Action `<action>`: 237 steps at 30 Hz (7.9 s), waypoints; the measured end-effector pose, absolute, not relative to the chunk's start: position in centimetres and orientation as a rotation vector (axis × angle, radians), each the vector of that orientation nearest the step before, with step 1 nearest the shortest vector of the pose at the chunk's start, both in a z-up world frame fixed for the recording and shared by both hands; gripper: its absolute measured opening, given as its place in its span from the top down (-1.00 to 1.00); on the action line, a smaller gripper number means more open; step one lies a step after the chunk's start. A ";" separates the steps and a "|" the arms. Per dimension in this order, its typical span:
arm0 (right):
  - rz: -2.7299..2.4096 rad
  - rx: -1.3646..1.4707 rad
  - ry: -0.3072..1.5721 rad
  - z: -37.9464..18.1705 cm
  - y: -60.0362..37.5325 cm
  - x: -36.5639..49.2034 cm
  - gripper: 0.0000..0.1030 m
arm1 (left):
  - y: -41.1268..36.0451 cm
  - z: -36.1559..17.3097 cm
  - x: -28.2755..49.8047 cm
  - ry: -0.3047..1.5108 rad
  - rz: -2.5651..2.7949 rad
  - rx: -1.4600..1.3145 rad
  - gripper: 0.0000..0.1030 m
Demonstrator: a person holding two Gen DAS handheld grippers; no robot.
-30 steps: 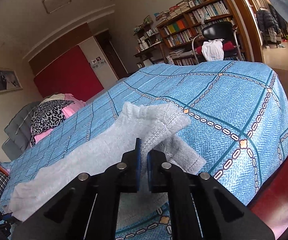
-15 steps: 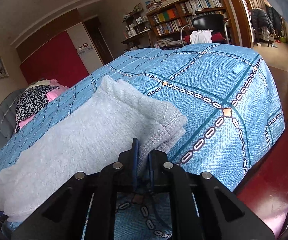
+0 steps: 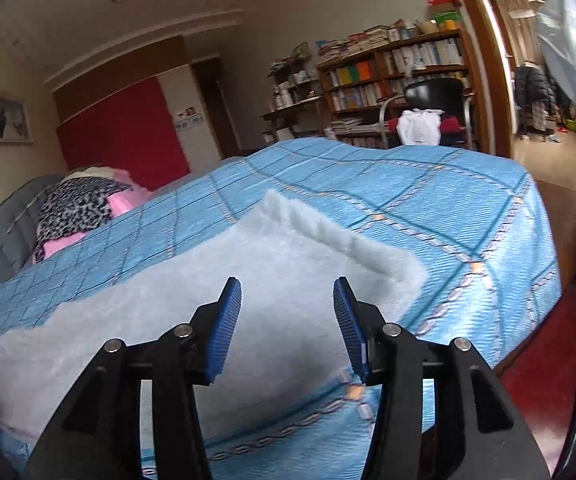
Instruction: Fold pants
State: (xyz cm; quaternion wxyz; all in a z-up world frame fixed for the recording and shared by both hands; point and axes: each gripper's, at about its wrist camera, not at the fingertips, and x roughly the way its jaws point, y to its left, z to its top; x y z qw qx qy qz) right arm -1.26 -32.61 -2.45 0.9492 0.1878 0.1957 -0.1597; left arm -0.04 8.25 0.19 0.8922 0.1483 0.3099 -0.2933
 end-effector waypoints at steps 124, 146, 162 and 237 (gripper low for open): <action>0.295 0.095 0.466 -2.5 -15.3 3.8 0.74 | -0.8 -1.8 15.2 1.025 -1.039 -0.506 -0.84; 0.435 0.027 0.479 -2.9 -11.3 2.9 0.74 | 0.9 1.0 11.3 0.819 -0.782 -0.229 0.65; 0.480 0.034 0.595 -4.4 -11.6 2.3 0.61 | 2.9 -2.4 10.1 0.904 -0.734 -0.206 0.63; 0.345 0.015 0.937 -1.4 -10.4 24.9 0.03 | 3.9 -3.2 5.6 0.824 -0.847 -0.156 -0.03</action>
